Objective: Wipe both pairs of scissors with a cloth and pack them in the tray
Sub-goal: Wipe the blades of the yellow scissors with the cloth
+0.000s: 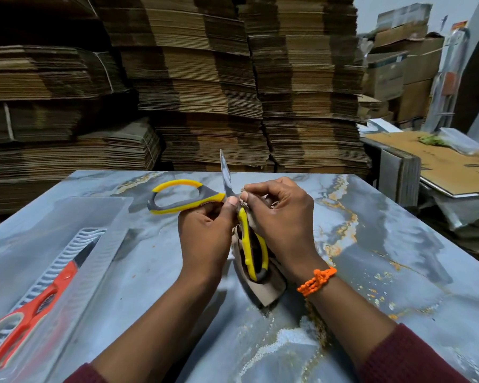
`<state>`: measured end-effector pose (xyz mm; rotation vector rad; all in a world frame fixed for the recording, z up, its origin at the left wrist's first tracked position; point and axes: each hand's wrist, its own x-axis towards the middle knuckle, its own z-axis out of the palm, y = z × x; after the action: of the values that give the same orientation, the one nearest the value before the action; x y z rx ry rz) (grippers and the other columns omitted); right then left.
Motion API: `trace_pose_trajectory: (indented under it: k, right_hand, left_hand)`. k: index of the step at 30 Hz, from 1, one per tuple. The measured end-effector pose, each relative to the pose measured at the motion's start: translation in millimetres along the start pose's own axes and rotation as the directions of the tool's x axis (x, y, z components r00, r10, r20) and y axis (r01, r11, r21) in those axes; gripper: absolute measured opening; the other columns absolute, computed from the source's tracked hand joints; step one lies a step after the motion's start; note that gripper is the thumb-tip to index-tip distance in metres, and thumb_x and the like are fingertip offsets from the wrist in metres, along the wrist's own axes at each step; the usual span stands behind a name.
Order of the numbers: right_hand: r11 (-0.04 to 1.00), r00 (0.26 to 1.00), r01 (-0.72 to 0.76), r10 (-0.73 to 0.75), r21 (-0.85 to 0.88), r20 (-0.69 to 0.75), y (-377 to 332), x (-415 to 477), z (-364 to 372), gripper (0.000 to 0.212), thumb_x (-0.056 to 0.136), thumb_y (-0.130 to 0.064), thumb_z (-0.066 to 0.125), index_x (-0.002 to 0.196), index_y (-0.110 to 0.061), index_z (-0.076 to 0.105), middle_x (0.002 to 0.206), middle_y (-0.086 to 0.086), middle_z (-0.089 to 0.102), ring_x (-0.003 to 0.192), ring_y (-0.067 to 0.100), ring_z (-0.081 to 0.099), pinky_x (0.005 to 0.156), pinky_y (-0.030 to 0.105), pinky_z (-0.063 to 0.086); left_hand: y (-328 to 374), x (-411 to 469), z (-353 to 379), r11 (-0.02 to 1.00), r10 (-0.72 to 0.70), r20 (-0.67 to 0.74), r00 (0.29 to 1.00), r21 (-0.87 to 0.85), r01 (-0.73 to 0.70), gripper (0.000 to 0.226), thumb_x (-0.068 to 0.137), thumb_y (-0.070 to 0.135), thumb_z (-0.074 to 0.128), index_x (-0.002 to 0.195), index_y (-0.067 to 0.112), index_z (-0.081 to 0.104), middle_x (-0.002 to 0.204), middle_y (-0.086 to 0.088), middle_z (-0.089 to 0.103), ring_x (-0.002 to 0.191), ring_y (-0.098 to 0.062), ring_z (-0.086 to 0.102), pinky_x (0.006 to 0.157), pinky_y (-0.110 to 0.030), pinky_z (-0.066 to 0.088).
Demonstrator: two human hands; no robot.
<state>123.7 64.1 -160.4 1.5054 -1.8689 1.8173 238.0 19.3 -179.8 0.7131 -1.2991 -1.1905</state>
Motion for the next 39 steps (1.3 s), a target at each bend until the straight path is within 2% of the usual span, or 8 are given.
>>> trace_pose_trajectory:
  k: [4, 11, 15, 22, 27, 31, 35, 39]
  right_hand:
    - [0.998, 0.999, 0.012, -0.015, -0.067, -0.048, 10.9, 7.2, -1.0, 0.008, 0.084, -0.016, 0.082, 0.087, -0.024, 0.081, 0.086, -0.005, 0.069, 0.079, 0.003, 0.066, 0.07, 0.01, 0.05]
    - [0.974, 0.99, -0.098, 0.075, -0.202, -0.122, 46.3, 23.8, -26.4, 0.007, 0.086, -0.013, 0.08, 0.093, -0.016, 0.08, 0.088, -0.003, 0.069, 0.075, 0.003, 0.062, 0.081, 0.03, 0.058]
    - [0.997, 0.973, -0.058, 0.044, -0.054, -0.227, 30.3, 25.0, -38.7, 0.019, 0.09, -0.021, 0.078, 0.109, -0.019, 0.073, 0.088, -0.012, 0.069, 0.08, -0.002, 0.064, 0.075, 0.017, 0.055]
    - [0.97, 0.978, 0.206, -0.207, -0.128, 0.013, -0.1, -11.2, 6.8, 0.01, 0.088, -0.022, 0.078, 0.098, -0.023, 0.081, 0.091, -0.008, 0.072, 0.091, 0.008, 0.063, 0.081, 0.023, 0.05]
    - [0.999, 0.997, -0.048, 0.049, 0.022, -0.063, 14.9, 6.6, -0.3, 0.005, 0.088, -0.02, 0.079, 0.092, -0.021, 0.081, 0.087, -0.008, 0.076, 0.085, 0.007, 0.072, 0.079, 0.038, 0.06]
    - [0.999, 0.994, 0.049, -0.049, -0.011, -0.093, 0.7, -5.0, 4.6, 0.005, 0.087, -0.017, 0.079, 0.091, -0.019, 0.081, 0.088, -0.007, 0.073, 0.08, 0.004, 0.068, 0.075, 0.02, 0.056]
    - [0.992, 0.989, -0.104, 0.111, 0.072, -0.1, 8.8, 3.4, 4.7, 0.002, 0.088, -0.019, 0.078, 0.088, -0.02, 0.08, 0.08, -0.007, 0.075, 0.075, 0.006, 0.071, 0.073, 0.035, 0.06]
    - [0.995, 0.996, -0.069, 0.073, 0.074, -0.059, 4.5, 0.1, 2.0, 0.003, 0.088, -0.018, 0.078, 0.089, -0.02, 0.08, 0.084, -0.008, 0.075, 0.077, 0.005, 0.071, 0.071, 0.021, 0.057]
  left_hand:
    - [2.5, -2.5, 2.4, 0.999, -0.033, -0.022, 0.999, 0.001, 0.033, 0.032, 0.093, 0.015, 0.073, 0.068, 0.034, 0.08, 0.072, 0.0, 0.079, 0.078, -0.027, 0.077, 0.086, -0.054, 0.061]
    - [7.3, 3.4, -6.5, 1.0, -0.011, -0.085, 0.996, -0.002, 0.011, 0.022, 0.093, 0.022, 0.074, 0.072, 0.018, 0.077, 0.068, 0.0, 0.076, 0.066, -0.017, 0.071, 0.082, -0.049, 0.063]
    - [6.0, 4.7, -8.1, 0.998, -0.035, -0.124, 0.992, -0.051, 0.029, 0.02, 0.093, 0.02, 0.074, 0.074, 0.017, 0.077, 0.069, -0.002, 0.077, 0.068, -0.017, 0.073, 0.082, -0.05, 0.064]
    - [3.7, 0.2, -2.8, 0.991, -0.062, -0.036, 0.997, -0.122, 0.057, 0.019, 0.093, 0.019, 0.075, 0.076, 0.024, 0.082, 0.081, -0.002, 0.08, 0.08, -0.015, 0.075, 0.092, -0.05, 0.061]
    - [2.5, -5.4, 5.1, 0.994, -0.05, -0.052, 0.997, -0.098, 0.045, 0.005, 0.09, 0.013, 0.077, 0.086, 0.012, 0.081, 0.082, -0.005, 0.081, 0.087, -0.024, 0.078, 0.094, -0.05, 0.059]
    - [1.0, -4.1, 4.7, 0.997, -0.021, -0.043, 0.999, -0.073, 0.018, 0.012, 0.09, 0.019, 0.078, 0.079, 0.021, 0.082, 0.081, -0.003, 0.081, 0.09, -0.028, 0.078, 0.093, -0.052, 0.059]
    - [0.7, -5.6, 4.2, 0.998, -0.007, -0.062, 0.998, -0.069, 0.002, 0.006, 0.088, 0.017, 0.079, 0.083, 0.014, 0.081, 0.08, -0.005, 0.08, 0.088, -0.028, 0.078, 0.091, -0.053, 0.059]
    - [0.6, -1.9, 3.6, 0.999, 0.042, -0.013, 0.999, 0.001, -0.042, 0.009, 0.086, 0.027, 0.078, 0.087, 0.019, 0.082, 0.081, 0.0, 0.081, 0.086, -0.022, 0.078, 0.09, -0.053, 0.06]
